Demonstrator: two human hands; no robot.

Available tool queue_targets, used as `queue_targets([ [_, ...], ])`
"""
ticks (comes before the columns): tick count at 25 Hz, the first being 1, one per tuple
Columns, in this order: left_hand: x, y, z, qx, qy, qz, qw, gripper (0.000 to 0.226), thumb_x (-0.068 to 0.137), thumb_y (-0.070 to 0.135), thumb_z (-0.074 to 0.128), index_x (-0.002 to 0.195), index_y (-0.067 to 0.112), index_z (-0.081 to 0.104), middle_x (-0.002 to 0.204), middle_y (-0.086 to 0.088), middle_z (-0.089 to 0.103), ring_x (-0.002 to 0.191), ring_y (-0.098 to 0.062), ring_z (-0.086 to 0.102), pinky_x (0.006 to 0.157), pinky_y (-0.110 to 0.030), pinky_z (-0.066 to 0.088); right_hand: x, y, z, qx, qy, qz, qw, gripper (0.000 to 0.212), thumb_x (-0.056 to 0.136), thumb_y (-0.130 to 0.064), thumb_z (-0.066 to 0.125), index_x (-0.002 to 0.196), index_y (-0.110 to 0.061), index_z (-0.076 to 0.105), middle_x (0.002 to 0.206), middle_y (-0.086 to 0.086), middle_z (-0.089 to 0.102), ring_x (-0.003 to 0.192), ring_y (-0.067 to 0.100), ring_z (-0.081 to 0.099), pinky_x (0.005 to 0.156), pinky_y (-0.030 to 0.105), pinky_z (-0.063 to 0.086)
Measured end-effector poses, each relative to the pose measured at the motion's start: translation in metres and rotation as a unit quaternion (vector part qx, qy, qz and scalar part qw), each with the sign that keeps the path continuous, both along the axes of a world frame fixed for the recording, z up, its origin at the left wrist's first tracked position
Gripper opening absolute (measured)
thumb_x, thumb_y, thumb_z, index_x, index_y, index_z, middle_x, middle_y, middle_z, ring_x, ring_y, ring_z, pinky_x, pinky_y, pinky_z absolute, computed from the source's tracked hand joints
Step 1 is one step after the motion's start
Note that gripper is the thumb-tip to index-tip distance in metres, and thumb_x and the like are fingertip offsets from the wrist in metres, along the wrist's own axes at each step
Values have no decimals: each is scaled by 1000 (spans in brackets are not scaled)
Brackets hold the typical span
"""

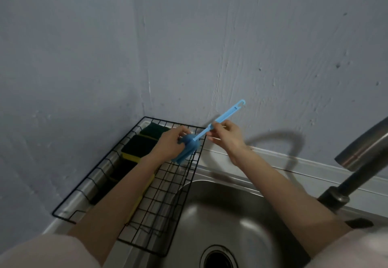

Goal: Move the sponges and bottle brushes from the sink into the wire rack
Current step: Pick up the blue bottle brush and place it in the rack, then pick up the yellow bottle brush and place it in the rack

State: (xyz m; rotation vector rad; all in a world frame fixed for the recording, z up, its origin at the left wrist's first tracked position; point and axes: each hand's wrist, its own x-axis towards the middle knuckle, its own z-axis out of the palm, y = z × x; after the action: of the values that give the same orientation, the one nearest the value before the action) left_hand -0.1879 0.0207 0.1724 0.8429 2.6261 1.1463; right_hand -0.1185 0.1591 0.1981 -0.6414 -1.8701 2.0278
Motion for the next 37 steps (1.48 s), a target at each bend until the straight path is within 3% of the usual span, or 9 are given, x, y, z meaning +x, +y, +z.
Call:
queue_targets([
  [4, -26, 18, -28, -36, 37, 25, 998, 29, 84, 1, 50, 113, 8, 54, 123, -14, 54, 109, -25, 54, 91, -28, 43, -19, 14, -31, -14, -17, -3, 1000, 17, 94, -11, 47, 108, -3, 53, 82, 6, 62, 72, 11, 62, 73, 25, 55],
  [8, -38, 26, -49, -74, 51, 33, 995, 33, 84, 1, 50, 116, 9, 53, 126, -12, 49, 110, -26, 51, 91, -31, 44, -29, 18, -58, 29, -68, -8, 997, 29, 93, -15, 49, 116, 2, 52, 107, 21, 64, 90, 20, 61, 90, 37, 53],
  [14, -36, 25, -63, -123, 51, 25, 991, 38, 85, -1, 46, 121, 9, 50, 126, -15, 52, 110, -29, 52, 89, -38, 47, -24, 14, -79, 31, -82, 25, 996, 32, 95, -17, 45, 120, 2, 49, 122, 22, 61, 102, 26, 61, 87, 32, 50],
  [17, -33, 23, -58, -115, 45, 18, 992, 39, 86, 0, 44, 123, 9, 49, 126, -15, 54, 110, -28, 53, 89, -35, 46, -20, 14, -77, 33, -88, 26, 995, 32, 95, -18, 46, 121, 0, 50, 119, 20, 61, 110, 32, 61, 86, 32, 51],
  [19, -29, 21, -52, -110, 47, 17, 993, 37, 87, 1, 43, 123, 9, 49, 126, -15, 55, 111, -27, 53, 89, -34, 46, -15, 15, -74, 35, -103, 35, 993, 30, 95, -19, 46, 119, -2, 50, 110, 16, 61, 102, 29, 62, 79, 30, 52],
  [23, -17, 17, -29, -109, 64, 14, 992, 34, 89, 7, 43, 121, 9, 52, 125, -14, 56, 108, -25, 56, 87, -35, 48, 2, 18, -62, 28, -121, 46, 991, 10, 95, -18, 45, 100, -11, 50, 94, 6, 59, 77, 13, 58, 67, 21, 49],
  [27, 6, 14, -3, -103, 71, -5, 992, 33, 88, 11, 47, 120, 11, 53, 123, -12, 57, 107, -23, 56, 88, -33, 47, 25, 16, -44, 43, -121, 54, 990, 15, 95, -17, 45, 82, -20, 50, 95, 7, 59, 78, 15, 59, 67, 23, 48],
  [32, 52, 8, 15, -100, 90, -48, 990, 28, 89, 12, 46, 115, 12, 56, 115, -12, 62, 102, -24, 58, 90, -38, 50, 62, 13, -33, 113, -133, 60, 983, 12, 94, -9, 42, 90, -16, 51, 96, 7, 59, 89, 21, 58, 66, 21, 45],
  [37, 107, 9, 5, -101, 76, -99, 987, 29, 90, 13, 45, 117, 11, 54, 121, -9, 59, 108, -23, 56, 93, -36, 47, 99, 11, -48, 182, -144, 73, 970, 11, 91, -11, 47, 88, -18, 54, 81, 2, 61, 78, 18, 58, 62, 20, 43],
])
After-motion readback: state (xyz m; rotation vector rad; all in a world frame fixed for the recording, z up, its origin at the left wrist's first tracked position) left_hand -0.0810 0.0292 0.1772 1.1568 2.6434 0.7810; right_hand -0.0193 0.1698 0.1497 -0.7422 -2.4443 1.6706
